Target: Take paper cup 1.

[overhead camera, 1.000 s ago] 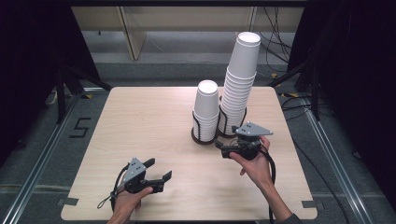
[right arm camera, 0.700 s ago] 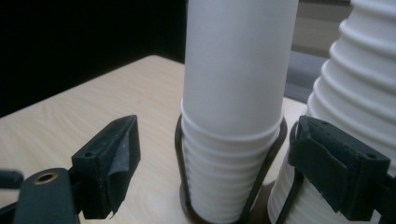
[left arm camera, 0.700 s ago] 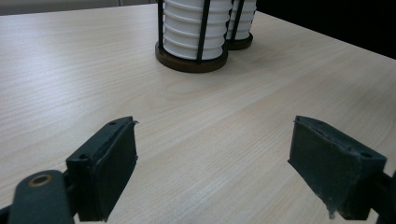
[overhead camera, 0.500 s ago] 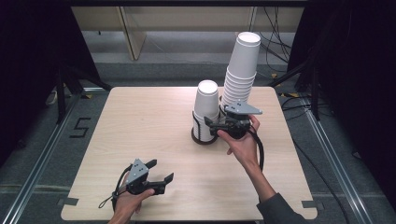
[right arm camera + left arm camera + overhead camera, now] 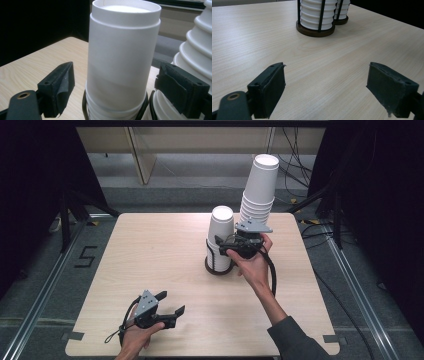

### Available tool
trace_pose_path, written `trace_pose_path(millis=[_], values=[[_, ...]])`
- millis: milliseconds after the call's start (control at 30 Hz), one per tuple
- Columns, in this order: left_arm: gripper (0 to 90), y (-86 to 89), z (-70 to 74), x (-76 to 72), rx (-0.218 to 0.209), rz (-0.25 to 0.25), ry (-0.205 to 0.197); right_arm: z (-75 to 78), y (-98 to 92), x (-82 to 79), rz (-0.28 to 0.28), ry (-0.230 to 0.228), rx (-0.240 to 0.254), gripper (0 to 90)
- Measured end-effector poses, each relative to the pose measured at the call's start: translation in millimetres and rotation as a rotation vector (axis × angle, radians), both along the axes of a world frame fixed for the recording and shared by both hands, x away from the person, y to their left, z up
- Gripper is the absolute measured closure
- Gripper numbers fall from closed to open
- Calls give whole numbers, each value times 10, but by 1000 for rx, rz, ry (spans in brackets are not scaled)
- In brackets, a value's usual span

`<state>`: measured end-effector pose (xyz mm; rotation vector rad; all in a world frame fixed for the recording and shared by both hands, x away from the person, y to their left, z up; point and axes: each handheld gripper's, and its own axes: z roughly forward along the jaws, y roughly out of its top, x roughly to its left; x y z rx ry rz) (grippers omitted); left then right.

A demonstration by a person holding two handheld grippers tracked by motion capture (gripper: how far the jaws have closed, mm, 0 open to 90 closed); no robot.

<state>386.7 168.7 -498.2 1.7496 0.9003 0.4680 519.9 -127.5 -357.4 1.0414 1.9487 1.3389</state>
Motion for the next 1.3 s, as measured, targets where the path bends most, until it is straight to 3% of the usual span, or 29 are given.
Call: trace_pose_path(millis=[167, 267, 333, 400, 733, 767, 967, 1133, 1200, 1233, 1300], values=[[142, -1, 1, -8, 3, -3, 0, 20, 49, 71, -7, -24, -12, 154], [142, -3, 0, -6, 0, -1, 3, 13, 96, 91, -10, -7, -7, 155], [142, -6, 0, -5, -1, -1, 4, 21, 129, 116, -14, -20, -32, 150], [142, -9, 0, -5, -1, -3, 4, 32, 190, 156, -51, -18, -27, 151], [142, -15, -1, -7, -1, -9, 3, 19, 305, 301, -89, -13, -48, 149], [142, -19, -8, -1, -8, -15, -1, 11, 315, 314, -98, 13, -27, 154], [142, -18, -2, -8, 2, -11, 4, 11, 306, 330, -106, 30, 6, 187], [142, -20, -3, -8, 3, -12, 6, 76, 299, 297, -111, -9, 21, 196], [142, -19, -3, -8, 5, -12, 5, 143, 298, 270, -112, -24, 36, 197], [142, -19, -2, -8, 5, -13, 5, 234, 287, 248, -107, -52, 27, 197], [142, -19, -2, -8, 5, -13, 5, 271, 285, 233, -110, -48, 33, 198]])
